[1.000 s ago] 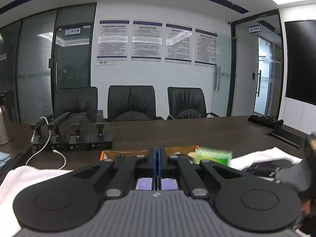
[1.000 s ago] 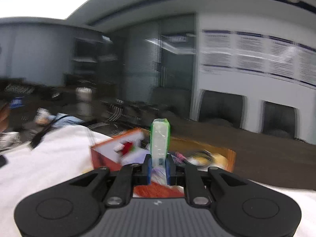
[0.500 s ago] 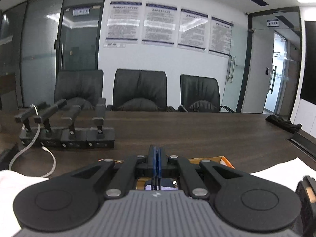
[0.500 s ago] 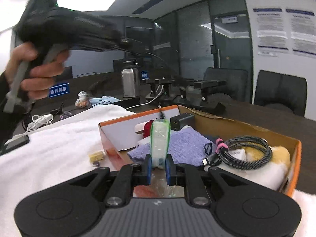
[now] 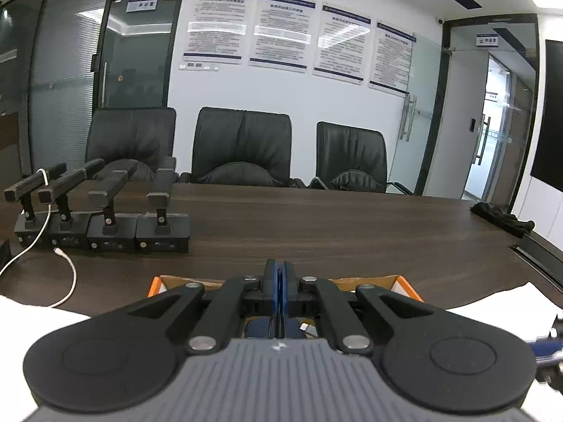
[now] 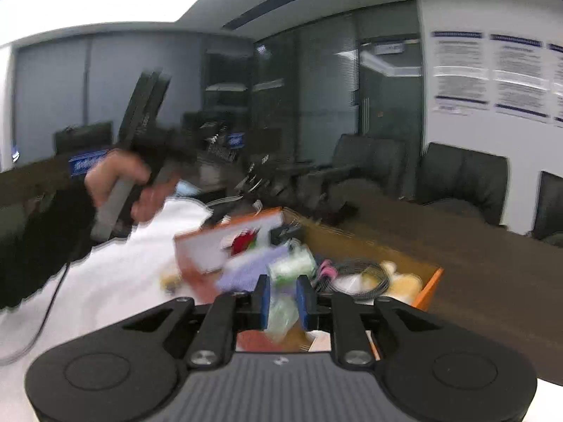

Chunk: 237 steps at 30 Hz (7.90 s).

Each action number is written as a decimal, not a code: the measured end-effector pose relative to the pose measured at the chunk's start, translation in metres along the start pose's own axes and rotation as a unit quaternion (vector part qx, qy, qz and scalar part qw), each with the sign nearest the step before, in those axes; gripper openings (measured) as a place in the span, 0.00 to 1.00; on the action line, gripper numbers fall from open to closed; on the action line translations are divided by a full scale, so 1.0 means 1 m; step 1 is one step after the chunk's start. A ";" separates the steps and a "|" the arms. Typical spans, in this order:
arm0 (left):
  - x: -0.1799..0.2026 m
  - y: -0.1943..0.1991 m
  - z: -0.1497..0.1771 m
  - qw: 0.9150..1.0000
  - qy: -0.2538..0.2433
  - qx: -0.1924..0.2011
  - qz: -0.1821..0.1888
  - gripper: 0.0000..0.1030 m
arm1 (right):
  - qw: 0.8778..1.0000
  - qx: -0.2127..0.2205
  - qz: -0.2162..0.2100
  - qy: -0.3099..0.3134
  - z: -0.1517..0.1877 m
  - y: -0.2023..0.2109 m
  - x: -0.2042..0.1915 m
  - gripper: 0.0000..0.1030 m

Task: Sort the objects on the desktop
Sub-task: 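Carry the tissue pack and cable over the cardboard box, then open both tools to drop the tissue pack and cable into the box, then move both tools back over the blue wrapped item on the towel, then grasp the yellow block with the left tool while the right tool grasps the blue wrapped snack, then carry the yellow block and blue snack over the box and release them, then move both tools back over the small pieces on the towel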

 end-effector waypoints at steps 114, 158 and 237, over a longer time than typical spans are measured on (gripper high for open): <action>-0.086 0.089 0.157 0.994 0.074 -0.070 -0.048 0.11 | 0.984 -0.068 0.103 -0.130 0.084 -0.048 -0.181 0.00; -0.017 0.084 0.070 0.999 0.029 -0.024 0.000 0.11 | 0.965 0.089 0.118 -0.215 0.065 -0.057 -0.015 0.08; -0.034 0.078 0.102 0.984 0.042 -0.133 -0.113 1.00 | 0.938 -0.168 0.250 -0.170 -0.019 -0.102 -0.054 0.87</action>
Point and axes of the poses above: each gripper's, at about its wrist camera, not at the fingertips, and y roughly against the way its jaws point, x to its right, z to its underside, the point moved 7 cm from there along -y, roughly the way its jaws point, and after that the axes turned 10 degrees about -x, right-handed, at the moved point
